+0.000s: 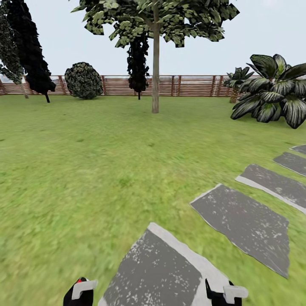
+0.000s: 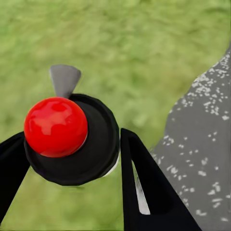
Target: In the garden, pick up the pesticide atomizer on the floor and spray pesticide onto both trees until each tree trunk is fully covered.
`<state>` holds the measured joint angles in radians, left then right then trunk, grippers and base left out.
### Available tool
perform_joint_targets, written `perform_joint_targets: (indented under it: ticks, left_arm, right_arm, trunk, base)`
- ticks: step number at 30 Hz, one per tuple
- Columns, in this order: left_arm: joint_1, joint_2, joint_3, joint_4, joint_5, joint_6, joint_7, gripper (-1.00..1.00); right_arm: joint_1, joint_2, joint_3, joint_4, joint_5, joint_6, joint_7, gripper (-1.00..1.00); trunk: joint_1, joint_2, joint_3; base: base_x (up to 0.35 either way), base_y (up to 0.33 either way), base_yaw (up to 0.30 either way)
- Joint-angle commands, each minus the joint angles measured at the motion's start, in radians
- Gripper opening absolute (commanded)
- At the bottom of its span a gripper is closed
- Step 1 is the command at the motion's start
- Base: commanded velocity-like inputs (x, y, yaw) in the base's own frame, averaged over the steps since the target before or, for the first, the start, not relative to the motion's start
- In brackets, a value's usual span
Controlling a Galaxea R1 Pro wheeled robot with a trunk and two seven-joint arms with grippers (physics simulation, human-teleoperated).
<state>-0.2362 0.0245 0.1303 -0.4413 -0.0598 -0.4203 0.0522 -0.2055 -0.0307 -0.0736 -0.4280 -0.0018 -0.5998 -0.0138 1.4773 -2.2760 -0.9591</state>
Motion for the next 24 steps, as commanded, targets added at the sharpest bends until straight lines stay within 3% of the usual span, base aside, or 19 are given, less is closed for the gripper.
perform_joint_targets:
  ticks: [1, 24]
  left_arm:
    - [0.0, 0.0, 0.0, 0.0, 0.0, 0.0, 0.0, -1.0]
    - [0.0, 0.0, 0.0, 0.001, 0.0, 0.0, 0.0, -1.0]
  right_arm:
    - [0.0, 0.0, 0.0, 0.0, 0.0, 0.0, 0.0, 1.0]
    - [0.0, 0.0, 0.0, 0.0, 0.0, 0.0, 0.0, 1.0]
  trunk:
    - [0.0, 0.0, 0.0]
    - [0.0, 0.0, 0.0]
  base:
    - [0.339, 0.0, 0.0]
    - [0.339, 0.0, 0.0]
